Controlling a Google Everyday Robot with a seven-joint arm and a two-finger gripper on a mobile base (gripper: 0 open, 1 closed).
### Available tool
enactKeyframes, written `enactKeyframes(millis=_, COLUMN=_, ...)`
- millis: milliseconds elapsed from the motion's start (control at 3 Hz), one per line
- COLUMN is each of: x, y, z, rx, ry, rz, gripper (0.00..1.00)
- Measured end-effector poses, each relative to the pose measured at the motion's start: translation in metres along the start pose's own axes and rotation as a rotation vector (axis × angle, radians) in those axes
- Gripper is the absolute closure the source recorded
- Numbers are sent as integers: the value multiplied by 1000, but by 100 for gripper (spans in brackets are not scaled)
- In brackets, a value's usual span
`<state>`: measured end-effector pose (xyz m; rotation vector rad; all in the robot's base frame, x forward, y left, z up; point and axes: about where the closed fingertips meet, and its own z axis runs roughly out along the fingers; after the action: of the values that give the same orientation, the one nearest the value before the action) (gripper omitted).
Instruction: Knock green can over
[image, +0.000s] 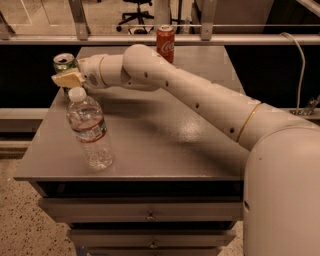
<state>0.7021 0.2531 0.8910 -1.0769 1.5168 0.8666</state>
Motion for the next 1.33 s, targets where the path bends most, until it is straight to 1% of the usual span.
enactKeyframes(millis=333, x=-20, y=-17, z=-44, rx=36, ry=-4, rz=-44, gripper=95)
enactKeyframes(millis=667, x=-38, y=-21, z=-115, rx=24, ry=59, rz=-96, gripper=100)
enactKeyframes(millis=1000, x=-26, y=-16, z=-150, rx=-28, ry=177, rz=-107, gripper=100)
enactKeyframes(millis=1333, x=-8, y=-1, z=-170, rx=-79, ry=365, rz=-148, gripper=100)
